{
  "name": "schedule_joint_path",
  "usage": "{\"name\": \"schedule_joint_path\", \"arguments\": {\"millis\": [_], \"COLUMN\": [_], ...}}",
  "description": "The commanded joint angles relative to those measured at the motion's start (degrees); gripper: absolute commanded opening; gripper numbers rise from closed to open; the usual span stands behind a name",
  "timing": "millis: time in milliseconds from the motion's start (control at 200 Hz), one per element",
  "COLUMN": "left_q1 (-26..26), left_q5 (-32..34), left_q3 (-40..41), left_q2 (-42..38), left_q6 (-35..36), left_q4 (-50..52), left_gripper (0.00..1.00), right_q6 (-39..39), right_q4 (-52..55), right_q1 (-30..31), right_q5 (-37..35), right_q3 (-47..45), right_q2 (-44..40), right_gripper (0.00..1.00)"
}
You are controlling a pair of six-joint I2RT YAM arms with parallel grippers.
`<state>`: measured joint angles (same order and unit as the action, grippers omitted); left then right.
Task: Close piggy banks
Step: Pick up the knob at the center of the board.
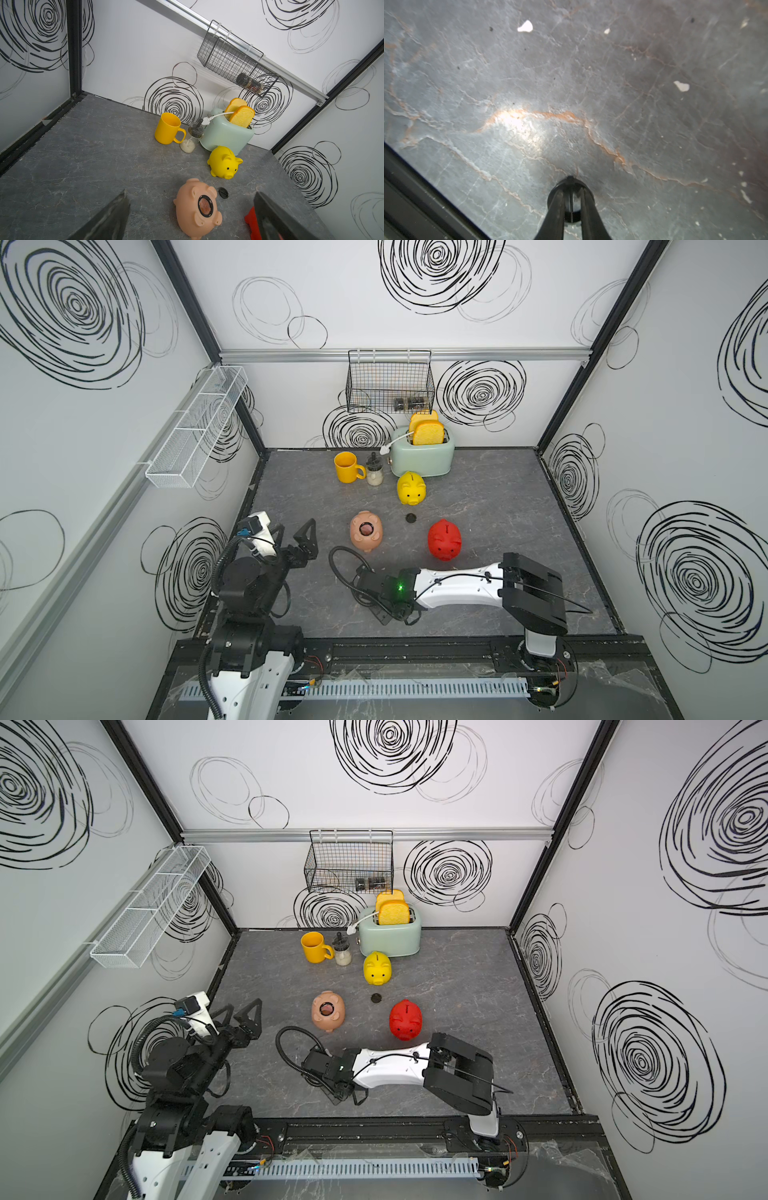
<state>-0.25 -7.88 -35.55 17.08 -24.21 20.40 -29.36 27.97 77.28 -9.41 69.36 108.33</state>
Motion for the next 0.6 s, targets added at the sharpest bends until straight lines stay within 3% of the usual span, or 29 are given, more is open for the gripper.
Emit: {"name": "schedule_joint_path", "arguments": {"millis": [0,595], "left_q1": [0.5,0.5], "left_q5": [-0.5,-0.5], "left_q3": [0.2,0.2], "left_q2": [0.2,0.6], "left_q6": [-0.1,-0.1], "left_q4": [-1.7,-1.6], "left_gripper": [0.96,0.96], "right_q6": [-0.4,0.8], "right_q4": [0.2,3.1], "right_q1": [0.4,-1.0], "right_q5": [0.2,1.1], "right_q3": [-1.1,-3.2], "right_q2": [1.0,1.8], "right_gripper": [0.19,0.15]}}
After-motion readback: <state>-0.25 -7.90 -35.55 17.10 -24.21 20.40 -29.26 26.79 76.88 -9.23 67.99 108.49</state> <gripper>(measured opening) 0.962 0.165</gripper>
